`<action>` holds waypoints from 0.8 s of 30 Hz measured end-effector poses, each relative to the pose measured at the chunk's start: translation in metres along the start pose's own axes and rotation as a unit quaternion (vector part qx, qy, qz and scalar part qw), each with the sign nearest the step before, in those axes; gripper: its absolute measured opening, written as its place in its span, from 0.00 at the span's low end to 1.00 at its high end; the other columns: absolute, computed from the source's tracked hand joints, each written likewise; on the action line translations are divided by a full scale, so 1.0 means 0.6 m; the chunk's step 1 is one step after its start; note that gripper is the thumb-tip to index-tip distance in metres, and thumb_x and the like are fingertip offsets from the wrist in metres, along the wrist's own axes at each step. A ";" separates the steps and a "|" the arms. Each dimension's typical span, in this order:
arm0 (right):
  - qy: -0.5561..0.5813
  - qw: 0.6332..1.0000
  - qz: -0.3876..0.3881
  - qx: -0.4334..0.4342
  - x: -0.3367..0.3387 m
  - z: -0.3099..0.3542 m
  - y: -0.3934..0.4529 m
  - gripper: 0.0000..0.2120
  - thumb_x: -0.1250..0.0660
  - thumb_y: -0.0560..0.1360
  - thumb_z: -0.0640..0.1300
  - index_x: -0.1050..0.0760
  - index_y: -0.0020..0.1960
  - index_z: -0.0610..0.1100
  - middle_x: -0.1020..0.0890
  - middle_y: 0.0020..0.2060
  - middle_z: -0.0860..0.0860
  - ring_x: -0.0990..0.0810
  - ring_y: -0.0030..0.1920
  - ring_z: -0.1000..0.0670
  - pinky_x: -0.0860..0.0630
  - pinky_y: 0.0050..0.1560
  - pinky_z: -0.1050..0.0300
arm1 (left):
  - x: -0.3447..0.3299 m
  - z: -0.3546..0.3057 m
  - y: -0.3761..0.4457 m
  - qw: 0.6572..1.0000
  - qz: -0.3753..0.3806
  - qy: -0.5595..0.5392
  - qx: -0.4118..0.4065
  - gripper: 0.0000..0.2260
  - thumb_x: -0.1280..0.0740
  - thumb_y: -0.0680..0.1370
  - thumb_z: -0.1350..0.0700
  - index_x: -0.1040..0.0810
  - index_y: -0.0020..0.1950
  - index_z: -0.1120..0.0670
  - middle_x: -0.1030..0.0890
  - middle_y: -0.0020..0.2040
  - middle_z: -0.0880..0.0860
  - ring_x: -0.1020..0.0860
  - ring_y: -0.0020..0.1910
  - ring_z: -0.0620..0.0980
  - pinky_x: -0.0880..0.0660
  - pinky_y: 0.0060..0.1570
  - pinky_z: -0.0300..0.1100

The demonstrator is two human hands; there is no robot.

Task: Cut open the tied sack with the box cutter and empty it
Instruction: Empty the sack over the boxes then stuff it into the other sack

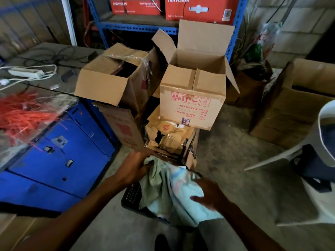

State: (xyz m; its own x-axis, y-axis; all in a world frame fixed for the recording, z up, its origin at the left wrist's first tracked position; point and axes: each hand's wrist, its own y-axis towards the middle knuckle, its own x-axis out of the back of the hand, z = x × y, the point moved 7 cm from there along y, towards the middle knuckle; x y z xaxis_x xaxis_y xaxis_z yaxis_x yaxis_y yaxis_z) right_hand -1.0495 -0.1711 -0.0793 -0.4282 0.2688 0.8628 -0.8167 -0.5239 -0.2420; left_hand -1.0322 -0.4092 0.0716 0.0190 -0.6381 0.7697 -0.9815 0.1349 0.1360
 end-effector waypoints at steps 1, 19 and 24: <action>0.006 0.999 -0.023 -0.024 -0.021 -0.015 -0.005 0.23 0.38 0.69 0.60 0.21 0.55 0.45 0.18 0.53 0.47 0.20 0.55 0.42 0.23 0.55 0.48 | 0.006 0.002 -0.005 1.000 -0.006 0.000 -0.003 0.11 0.36 0.70 0.61 0.18 0.49 0.56 0.21 0.46 0.44 0.23 0.45 0.42 0.29 0.42 0.33; 0.135 0.959 -0.247 0.038 0.217 0.103 0.080 0.10 0.39 0.75 0.44 0.23 0.44 0.39 0.17 0.37 0.41 0.20 0.37 0.43 0.26 0.37 0.49 | 0.119 0.002 -0.004 0.990 -0.139 -0.005 -0.036 0.11 0.35 0.69 0.64 0.23 0.46 0.50 0.24 0.40 0.44 0.25 0.38 0.42 0.30 0.36 0.34; 0.026 0.980 -0.188 0.055 0.227 0.132 0.103 0.08 0.38 0.76 0.41 0.25 0.40 0.41 0.18 0.38 0.40 0.20 0.41 0.38 0.28 0.37 0.51 | 0.123 0.033 -0.019 0.986 -0.167 0.021 -0.010 0.08 0.37 0.70 0.61 0.26 0.47 0.51 0.22 0.41 0.51 0.23 0.40 0.51 0.28 0.37 0.45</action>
State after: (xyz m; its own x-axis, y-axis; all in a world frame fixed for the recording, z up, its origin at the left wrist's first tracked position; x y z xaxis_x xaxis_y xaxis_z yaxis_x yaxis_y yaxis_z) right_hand -1.1277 -0.2313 0.0584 -0.1269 0.4985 0.8576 -0.8749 -0.4636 0.1400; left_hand -1.0235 -0.4730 0.1145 0.3485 -0.6175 0.7052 -0.9153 -0.0621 0.3979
